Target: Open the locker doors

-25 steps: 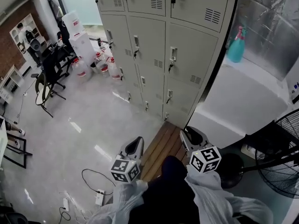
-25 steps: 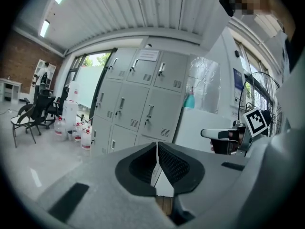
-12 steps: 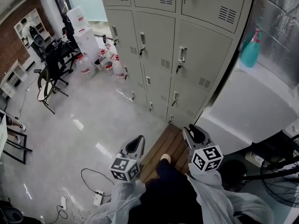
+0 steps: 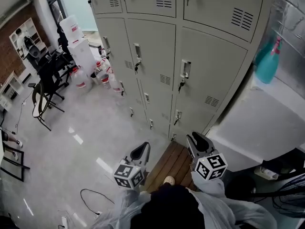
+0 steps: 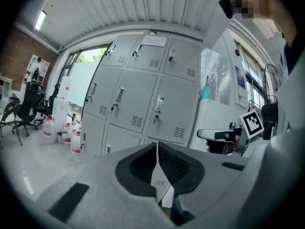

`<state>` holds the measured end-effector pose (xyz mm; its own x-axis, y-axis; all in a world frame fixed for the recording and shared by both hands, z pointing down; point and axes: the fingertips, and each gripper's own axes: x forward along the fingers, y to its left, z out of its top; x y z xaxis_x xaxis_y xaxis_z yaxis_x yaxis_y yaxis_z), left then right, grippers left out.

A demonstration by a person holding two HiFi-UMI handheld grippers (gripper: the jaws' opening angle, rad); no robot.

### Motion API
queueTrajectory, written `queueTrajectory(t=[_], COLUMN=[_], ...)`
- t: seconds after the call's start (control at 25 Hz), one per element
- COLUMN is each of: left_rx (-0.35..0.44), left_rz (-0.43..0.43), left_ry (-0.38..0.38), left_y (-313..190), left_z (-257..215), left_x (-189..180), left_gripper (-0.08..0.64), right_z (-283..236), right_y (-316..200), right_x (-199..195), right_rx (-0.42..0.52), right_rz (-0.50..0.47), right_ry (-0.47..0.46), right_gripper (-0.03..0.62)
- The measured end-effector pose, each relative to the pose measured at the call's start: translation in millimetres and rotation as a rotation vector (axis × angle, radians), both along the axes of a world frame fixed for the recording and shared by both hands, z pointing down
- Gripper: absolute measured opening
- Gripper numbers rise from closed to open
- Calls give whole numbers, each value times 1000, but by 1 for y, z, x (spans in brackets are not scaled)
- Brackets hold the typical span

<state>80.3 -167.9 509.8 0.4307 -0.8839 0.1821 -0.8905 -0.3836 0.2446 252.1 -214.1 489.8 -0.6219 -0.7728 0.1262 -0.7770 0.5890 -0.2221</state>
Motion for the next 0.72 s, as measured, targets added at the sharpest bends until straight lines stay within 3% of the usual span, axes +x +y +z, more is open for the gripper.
queueTrajectory(t=[0.16,0.4,0.72], left_rx=[27,60,120], left_rz=[36,75,192], left_ry=[38,39,18], left_y=[-44,-96,-139], left_z=[-8,-12,-39], left_x=[4,5,26], left_gripper=[17,17,17], right_z=[-11,-33,-62], right_y=[-40,-81,-112], right_x=[4,1,2], right_rx=[23,90,157], right_rz=[21,28,34], right_ry=[-13,-23,4], right_gripper=[95,95,95])
